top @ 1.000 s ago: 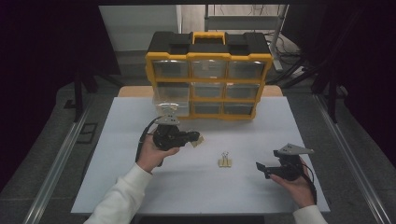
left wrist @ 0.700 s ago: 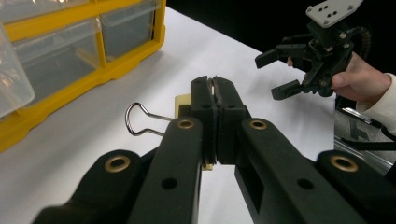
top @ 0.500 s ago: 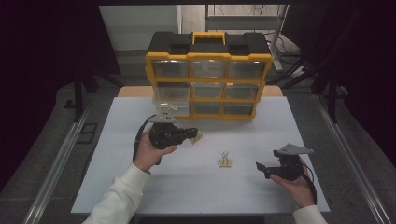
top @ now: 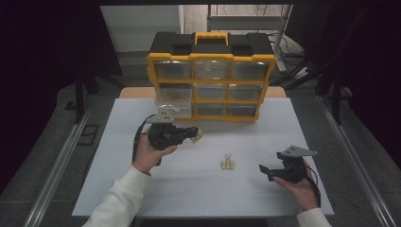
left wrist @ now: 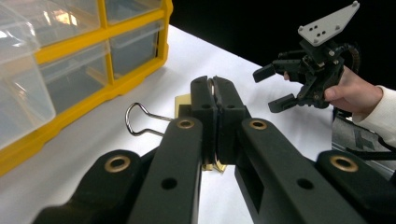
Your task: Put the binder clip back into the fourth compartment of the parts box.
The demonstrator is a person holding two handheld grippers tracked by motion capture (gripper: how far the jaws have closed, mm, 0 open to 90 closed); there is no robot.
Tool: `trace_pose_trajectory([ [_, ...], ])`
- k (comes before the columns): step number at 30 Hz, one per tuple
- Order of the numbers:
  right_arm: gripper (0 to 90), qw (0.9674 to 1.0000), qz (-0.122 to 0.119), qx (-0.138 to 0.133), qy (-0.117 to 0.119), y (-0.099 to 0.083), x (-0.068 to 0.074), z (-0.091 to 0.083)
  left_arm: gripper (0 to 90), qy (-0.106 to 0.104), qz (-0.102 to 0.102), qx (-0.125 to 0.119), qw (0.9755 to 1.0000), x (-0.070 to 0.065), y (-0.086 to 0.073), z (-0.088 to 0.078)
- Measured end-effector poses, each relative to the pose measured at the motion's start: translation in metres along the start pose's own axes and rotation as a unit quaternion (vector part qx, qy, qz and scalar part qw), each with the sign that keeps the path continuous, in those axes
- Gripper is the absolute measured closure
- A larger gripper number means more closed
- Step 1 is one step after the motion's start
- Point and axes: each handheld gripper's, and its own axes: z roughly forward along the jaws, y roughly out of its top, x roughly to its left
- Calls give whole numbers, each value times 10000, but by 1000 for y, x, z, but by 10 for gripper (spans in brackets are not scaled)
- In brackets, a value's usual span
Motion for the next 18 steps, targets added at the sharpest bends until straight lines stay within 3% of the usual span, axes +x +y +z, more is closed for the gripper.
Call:
trace_pose_trajectory([
  [18,97,10000,-11,5,-5,0,0,0,885,211,-8,-396,9990,3,5,-18],
])
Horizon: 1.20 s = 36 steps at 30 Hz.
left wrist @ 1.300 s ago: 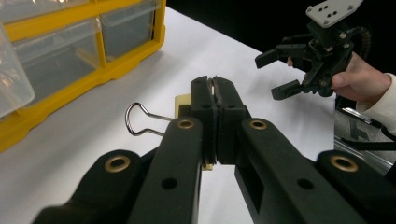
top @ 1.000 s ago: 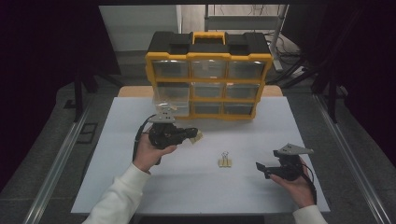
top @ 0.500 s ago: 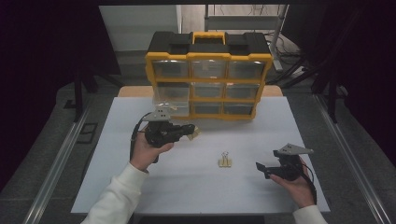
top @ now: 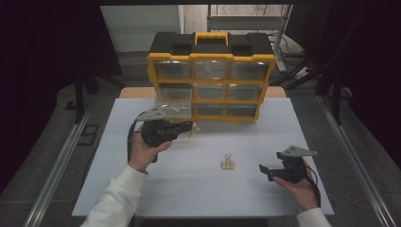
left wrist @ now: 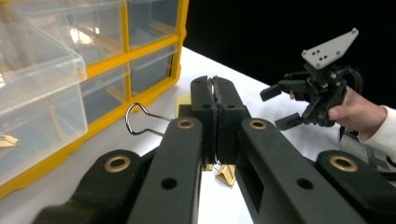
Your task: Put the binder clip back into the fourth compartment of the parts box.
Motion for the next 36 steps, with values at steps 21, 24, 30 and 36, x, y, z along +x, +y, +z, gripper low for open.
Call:
trace_pose_trajectory([
  [21,97,10000,25,-9,5,0,0,-1,885,170,-4,-354,9992,6,7,-17],
  [24,97,10000,18,-8,1,0,0,0,886,185,-11,-401,9990,7,8,-19],
  [30,97,10000,30,-13,2,0,0,-1,885,209,-28,-471,9987,9,9,-22],
  [36,97,10000,18,-21,-10,0,0,-1,886,228,-23,-515,9984,10,11,-24],
])
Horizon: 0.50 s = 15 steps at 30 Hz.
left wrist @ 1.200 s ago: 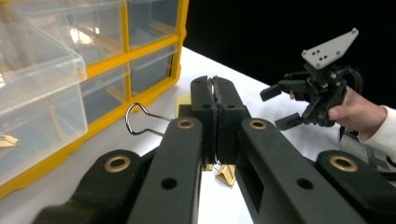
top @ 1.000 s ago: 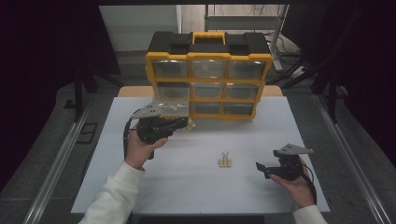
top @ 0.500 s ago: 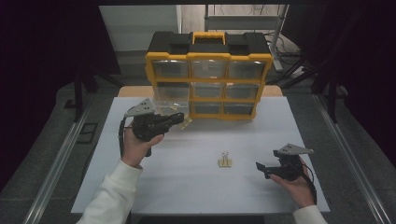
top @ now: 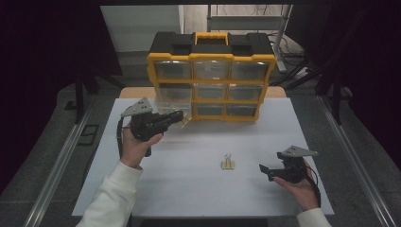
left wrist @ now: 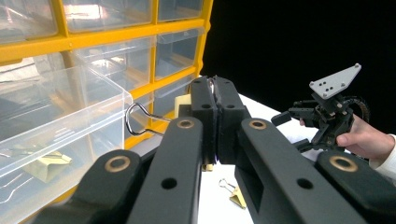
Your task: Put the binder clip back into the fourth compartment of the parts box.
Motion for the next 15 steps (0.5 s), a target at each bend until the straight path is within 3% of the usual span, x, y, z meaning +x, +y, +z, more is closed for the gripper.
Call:
trace_pose_trajectory([
  [15,97,10000,17,-43,-3,0,-1,-1,886,109,-67,-88,9999,7,10,1],
])
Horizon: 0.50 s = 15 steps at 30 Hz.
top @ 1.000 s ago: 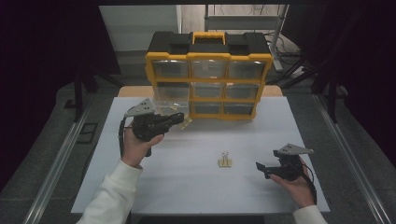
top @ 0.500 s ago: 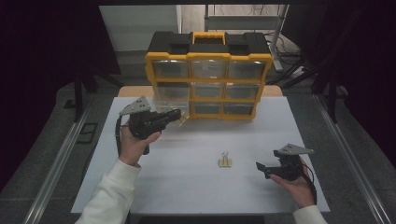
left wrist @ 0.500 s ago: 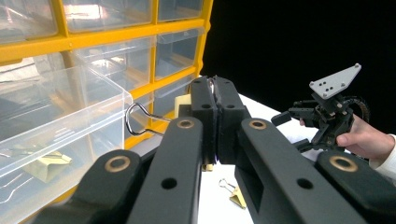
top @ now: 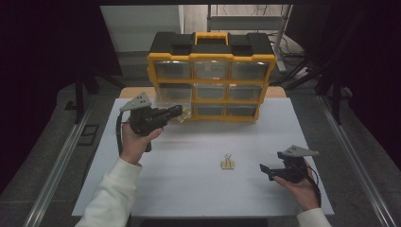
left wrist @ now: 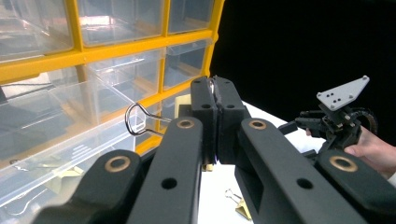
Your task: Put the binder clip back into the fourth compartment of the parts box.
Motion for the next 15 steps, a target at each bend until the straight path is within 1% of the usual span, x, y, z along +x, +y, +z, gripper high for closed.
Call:
trace_pose_trajectory([
  [15,97,10000,5,-3,-2,0,0,0,886,113,-45,-38,9999,9,11,0],
])
